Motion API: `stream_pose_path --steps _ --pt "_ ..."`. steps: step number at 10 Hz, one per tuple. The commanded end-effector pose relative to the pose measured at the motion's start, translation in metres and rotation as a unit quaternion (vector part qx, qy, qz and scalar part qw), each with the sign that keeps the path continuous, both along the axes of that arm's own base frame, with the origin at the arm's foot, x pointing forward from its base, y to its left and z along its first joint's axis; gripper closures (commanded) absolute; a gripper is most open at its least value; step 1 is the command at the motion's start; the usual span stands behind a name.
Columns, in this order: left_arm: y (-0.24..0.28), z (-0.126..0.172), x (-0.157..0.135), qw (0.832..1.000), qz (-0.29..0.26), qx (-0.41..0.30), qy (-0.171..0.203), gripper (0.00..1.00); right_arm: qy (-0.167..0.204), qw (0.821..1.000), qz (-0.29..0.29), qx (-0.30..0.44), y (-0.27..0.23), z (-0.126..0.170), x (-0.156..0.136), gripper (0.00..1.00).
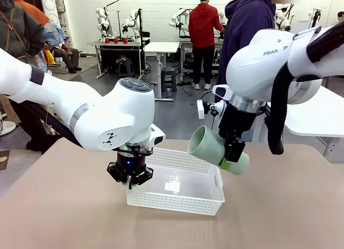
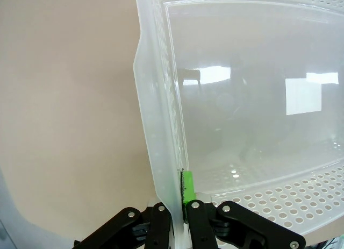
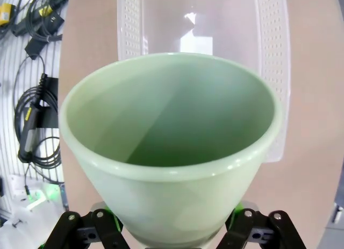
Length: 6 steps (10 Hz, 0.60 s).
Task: Clean and organize the cups into the basket.
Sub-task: Pick up the Organizing basket and move it to the center of the table, then pick up the Reusable plastic cup from the right side of the table and place it inside the Organizing basket.
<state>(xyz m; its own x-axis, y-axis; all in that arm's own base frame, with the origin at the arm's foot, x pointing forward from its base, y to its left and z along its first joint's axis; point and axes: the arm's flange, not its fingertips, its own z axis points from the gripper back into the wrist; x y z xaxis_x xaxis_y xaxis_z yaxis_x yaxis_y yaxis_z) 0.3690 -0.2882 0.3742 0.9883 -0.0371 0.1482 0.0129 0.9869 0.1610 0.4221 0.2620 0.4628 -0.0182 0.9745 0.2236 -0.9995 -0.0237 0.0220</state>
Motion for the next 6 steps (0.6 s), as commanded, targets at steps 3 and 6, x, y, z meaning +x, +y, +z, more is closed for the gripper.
stream_pose_path --steps 3,6 --pt "-0.001 -0.003 -0.002 1.0 -0.001 0.006 0.0 1.0 0.016 1.0 0.016 -0.004 0.044 -0.022 0.008 0.17" --pt "-0.001 -0.003 -0.002 1.0 -0.001 0.006 0.0 1.0 0.032 0.999 0.034 0.009 0.063 -0.037 0.01 0.17"
